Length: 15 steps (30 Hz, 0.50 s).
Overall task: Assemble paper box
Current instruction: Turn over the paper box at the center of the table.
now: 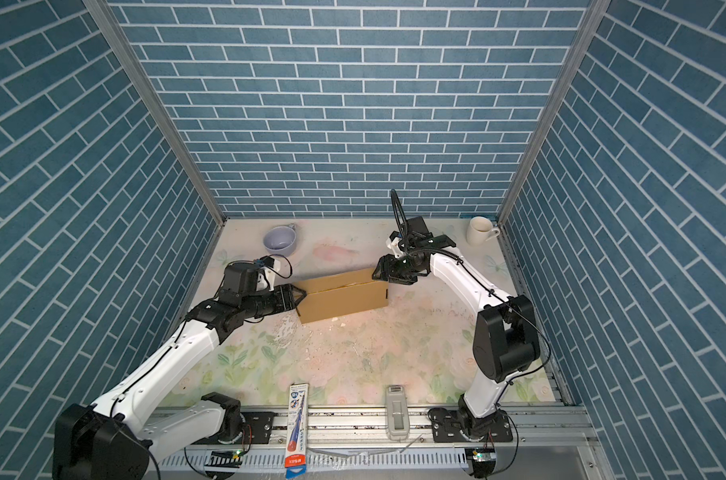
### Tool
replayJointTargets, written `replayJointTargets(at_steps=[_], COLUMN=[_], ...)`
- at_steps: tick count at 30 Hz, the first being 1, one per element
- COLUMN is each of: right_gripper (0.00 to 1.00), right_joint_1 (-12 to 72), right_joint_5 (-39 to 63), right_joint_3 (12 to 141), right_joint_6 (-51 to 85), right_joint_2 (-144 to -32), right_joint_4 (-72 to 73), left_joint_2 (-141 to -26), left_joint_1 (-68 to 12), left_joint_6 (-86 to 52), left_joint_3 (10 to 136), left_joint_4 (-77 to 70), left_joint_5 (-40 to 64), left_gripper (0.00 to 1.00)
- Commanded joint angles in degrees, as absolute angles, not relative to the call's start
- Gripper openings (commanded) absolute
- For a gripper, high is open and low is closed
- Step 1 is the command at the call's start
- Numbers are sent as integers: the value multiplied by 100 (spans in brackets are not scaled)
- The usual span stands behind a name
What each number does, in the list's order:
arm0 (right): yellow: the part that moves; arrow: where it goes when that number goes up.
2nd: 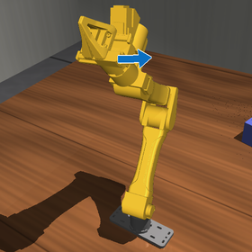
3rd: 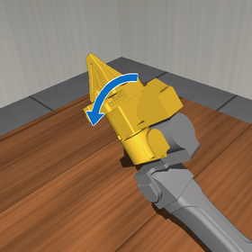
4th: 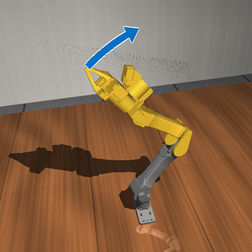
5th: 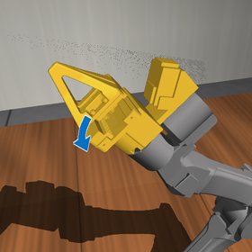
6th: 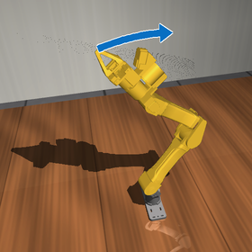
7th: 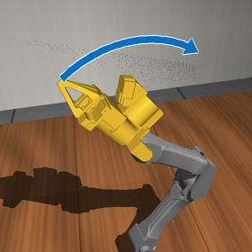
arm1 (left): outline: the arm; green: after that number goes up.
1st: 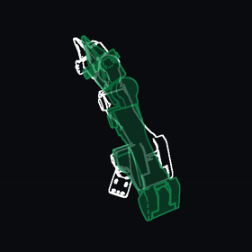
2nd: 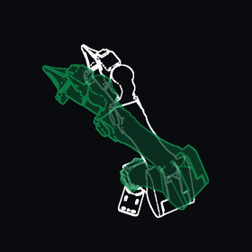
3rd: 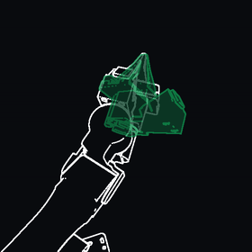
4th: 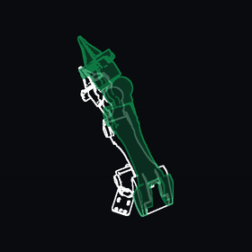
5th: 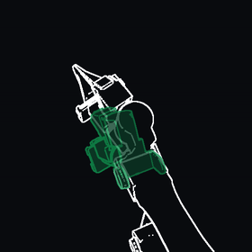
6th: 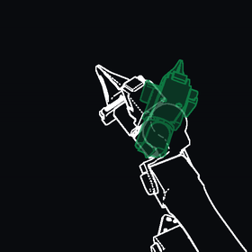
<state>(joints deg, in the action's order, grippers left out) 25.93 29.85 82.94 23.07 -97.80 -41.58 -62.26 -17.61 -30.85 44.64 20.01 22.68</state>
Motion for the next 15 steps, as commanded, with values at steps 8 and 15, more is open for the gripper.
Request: replayJointTargets(at_steps=[8, 15], right_gripper=[53, 52], right_joint_1=[2702, 2858], right_joint_5=[3157, 2992], right_joint_3=[7624, 6909], right_joint_6=[1980, 2060], right_joint_2=[-9339, -8813], right_joint_4=[-3771, -3689], left_joint_2=[-5814, -5365], left_joint_1=[-1925, -2197], left_joint_6=[-3157, -3425], left_joint_3=[4017, 3498], left_joint_4=[1817, 1806], left_joint_5=[2259, 2038], left_gripper=[56, 55])
